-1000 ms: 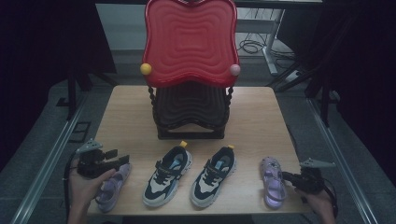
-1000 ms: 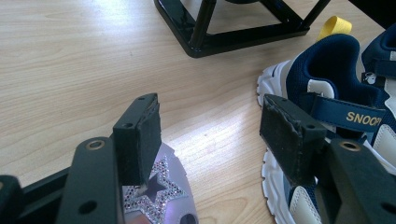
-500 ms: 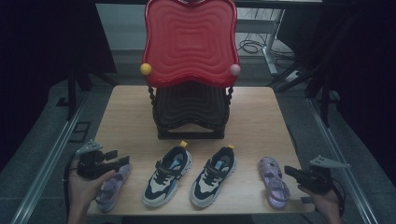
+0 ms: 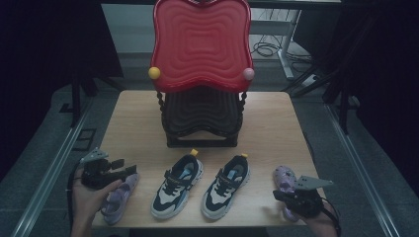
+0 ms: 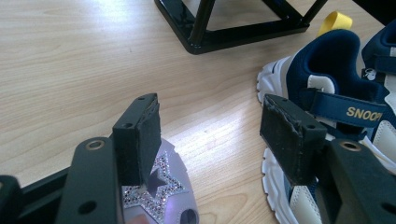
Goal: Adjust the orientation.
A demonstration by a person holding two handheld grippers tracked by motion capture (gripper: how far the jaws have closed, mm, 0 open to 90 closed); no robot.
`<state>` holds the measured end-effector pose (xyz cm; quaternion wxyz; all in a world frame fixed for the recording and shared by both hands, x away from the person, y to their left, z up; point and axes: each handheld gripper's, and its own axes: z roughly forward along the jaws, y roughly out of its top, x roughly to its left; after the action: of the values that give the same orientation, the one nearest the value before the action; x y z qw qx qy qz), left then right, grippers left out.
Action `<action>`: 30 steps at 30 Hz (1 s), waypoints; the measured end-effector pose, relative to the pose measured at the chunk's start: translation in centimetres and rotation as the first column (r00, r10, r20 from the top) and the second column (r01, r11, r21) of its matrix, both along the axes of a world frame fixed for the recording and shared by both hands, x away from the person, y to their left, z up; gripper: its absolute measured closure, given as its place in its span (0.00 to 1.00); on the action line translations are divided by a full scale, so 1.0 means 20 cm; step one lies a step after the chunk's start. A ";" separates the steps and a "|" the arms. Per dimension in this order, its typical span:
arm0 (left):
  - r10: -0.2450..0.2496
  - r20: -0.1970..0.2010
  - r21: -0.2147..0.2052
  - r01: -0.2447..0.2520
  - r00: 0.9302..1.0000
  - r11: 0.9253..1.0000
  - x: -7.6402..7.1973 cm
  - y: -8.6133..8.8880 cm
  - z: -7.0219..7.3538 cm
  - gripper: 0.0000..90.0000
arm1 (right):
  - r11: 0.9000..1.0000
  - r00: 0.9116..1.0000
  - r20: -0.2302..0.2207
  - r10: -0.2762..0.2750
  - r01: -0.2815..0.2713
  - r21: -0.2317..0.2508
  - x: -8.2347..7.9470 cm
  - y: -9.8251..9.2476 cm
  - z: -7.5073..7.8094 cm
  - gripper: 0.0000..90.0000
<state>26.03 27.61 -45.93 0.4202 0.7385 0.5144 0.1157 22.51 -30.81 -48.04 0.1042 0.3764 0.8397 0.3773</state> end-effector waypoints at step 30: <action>-0.002 0.009 0.004 0.002 1.000 1.000 -0.01 -0.01 0.01 0.42 | 0.999 0.999 0.014 -0.039 0.039 -0.007 -0.08 -0.14 -0.03 1.00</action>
<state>25.84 27.51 -45.75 0.4211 0.7393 0.5116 0.1199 20.98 -33.69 -48.60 0.1185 0.3898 0.8328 0.3747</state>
